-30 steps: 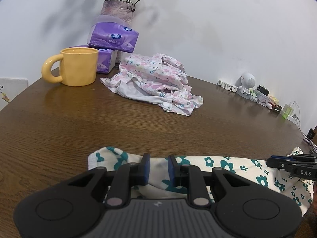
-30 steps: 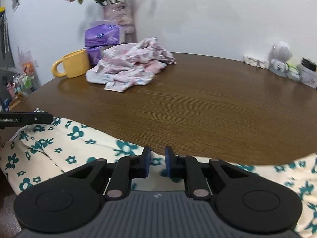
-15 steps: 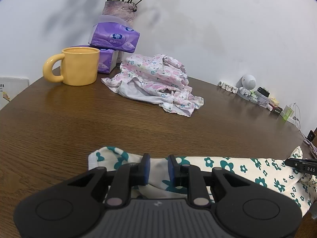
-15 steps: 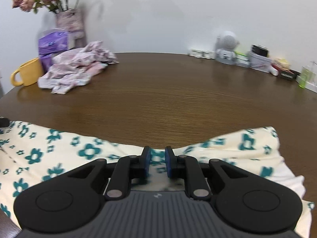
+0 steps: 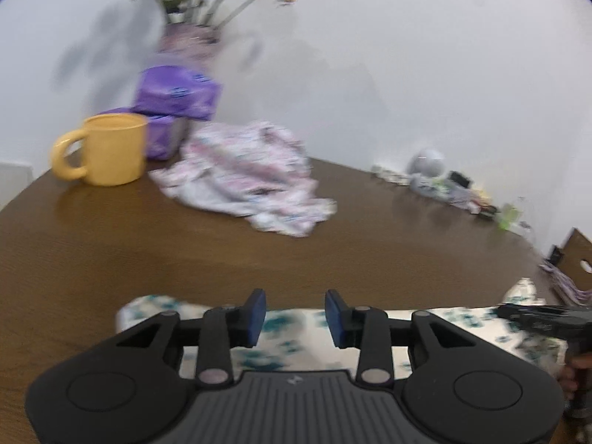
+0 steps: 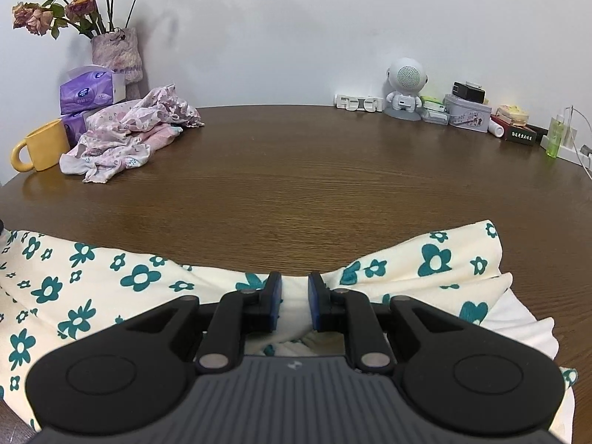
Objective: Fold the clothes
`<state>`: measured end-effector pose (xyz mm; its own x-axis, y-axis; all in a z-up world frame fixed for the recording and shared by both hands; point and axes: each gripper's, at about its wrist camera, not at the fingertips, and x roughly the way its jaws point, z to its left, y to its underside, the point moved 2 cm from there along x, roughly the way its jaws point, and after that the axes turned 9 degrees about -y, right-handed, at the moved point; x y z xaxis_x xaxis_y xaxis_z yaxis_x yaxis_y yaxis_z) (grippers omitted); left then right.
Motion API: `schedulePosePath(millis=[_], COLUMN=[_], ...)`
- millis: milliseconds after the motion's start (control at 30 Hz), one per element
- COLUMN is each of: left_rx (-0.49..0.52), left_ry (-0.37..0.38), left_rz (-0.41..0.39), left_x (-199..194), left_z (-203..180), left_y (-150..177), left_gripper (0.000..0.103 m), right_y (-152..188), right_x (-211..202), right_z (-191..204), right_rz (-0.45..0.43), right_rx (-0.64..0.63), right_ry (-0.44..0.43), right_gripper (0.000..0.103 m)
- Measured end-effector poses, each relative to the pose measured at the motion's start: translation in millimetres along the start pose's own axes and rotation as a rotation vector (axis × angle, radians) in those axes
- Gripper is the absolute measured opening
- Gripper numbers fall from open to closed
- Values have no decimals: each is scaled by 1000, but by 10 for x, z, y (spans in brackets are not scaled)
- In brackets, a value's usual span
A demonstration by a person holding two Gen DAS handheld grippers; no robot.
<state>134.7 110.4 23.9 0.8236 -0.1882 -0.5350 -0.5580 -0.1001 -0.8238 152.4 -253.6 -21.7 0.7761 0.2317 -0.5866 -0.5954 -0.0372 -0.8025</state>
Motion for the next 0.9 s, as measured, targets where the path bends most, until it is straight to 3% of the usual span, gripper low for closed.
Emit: schedulePosePath(millis=[233,433,667,900], left_rx=[45,92,85,42], left_ry=[74,10,-86,-93], left_rz=[52,94,94,81], left_x=[231,481,560,498], left_z=[-628,-915,-766,-520], left_y=[25,101,150,154], left_gripper=[35,32,19,12], right_y=[-5,-7,-16,-17], right_x=[-6,-6,-1,-6], right_z=[4,-1,20,-6], right_rz=[0,0,3,-1], right_rx=[0,1,-10,8], right_ry=[-5,-20,-24,-41], right_gripper=[16,20,23,24])
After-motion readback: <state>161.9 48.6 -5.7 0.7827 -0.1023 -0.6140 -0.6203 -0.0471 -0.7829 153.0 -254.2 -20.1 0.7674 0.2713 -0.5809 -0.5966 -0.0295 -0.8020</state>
